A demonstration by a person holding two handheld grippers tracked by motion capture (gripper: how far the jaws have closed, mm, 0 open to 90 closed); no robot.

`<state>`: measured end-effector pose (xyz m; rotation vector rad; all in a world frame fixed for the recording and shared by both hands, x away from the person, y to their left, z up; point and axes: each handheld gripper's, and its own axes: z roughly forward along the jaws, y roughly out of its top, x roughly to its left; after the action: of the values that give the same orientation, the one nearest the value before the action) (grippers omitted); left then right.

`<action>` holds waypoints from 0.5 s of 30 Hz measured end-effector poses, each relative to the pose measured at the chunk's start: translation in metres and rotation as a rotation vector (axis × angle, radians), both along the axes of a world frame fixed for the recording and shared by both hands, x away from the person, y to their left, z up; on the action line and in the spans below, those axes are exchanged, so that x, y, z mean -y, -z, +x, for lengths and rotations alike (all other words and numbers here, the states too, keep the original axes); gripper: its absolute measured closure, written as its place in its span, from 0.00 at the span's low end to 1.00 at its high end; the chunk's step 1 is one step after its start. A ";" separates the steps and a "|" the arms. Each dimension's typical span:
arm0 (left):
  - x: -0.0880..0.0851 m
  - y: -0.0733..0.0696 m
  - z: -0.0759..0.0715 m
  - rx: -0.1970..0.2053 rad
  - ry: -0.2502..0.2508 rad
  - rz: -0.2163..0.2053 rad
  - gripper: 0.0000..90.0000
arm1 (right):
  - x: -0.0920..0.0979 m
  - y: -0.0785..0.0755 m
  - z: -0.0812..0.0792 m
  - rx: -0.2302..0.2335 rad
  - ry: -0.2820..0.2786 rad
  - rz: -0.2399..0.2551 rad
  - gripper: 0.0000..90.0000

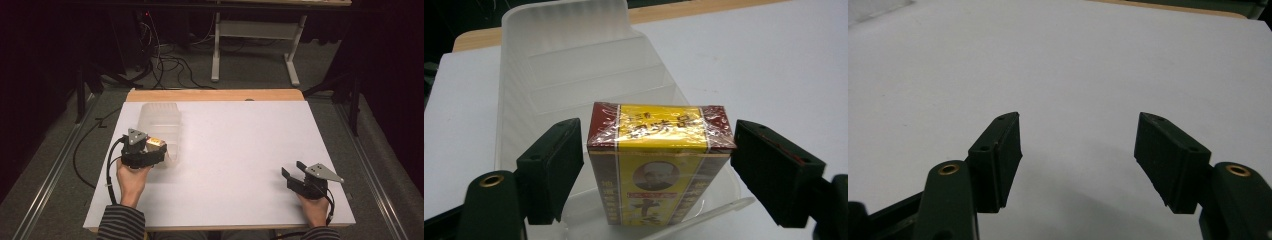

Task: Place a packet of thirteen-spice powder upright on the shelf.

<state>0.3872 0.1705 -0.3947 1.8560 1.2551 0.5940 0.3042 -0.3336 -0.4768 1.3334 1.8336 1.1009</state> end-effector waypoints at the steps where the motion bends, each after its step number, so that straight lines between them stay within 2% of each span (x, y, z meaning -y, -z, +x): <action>1: 0.000 -0.001 -0.001 0.009 -0.003 -0.013 0.24 | 0.000 0.000 0.000 -0.001 0.002 0.004 0.40; 6: -0.001 -0.011 -0.007 0.050 -0.005 -0.009 0.22 | 0.002 0.000 0.000 -0.001 0.008 0.023 0.40; 8: 0.000 -0.017 -0.010 0.076 0.003 -0.016 0.22 | 0.001 0.000 0.000 -0.004 0.005 0.015 0.40; 9: 0.000 -0.017 -0.010 0.076 0.003 -0.016 0.22 | 0.001 0.000 0.000 -0.004 0.005 0.015 0.40; 10: 0.002 -0.022 -0.013 0.101 0.019 -0.017 0.22 | 0.001 0.000 0.000 -0.005 0.005 0.015 0.40; 12: 0.004 -0.022 -0.012 0.106 0.024 -0.010 0.22 | 0.001 0.000 0.000 -0.008 -0.003 0.018 0.40; 15: 0.007 -0.021 -0.017 0.123 0.033 -0.039 0.22 | 0.001 0.000 0.001 -0.013 -0.005 0.007 0.40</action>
<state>0.3703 0.1636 -0.3733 1.7766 1.1460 0.6513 0.3056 -0.3342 -0.4767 1.3437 1.8447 1.1040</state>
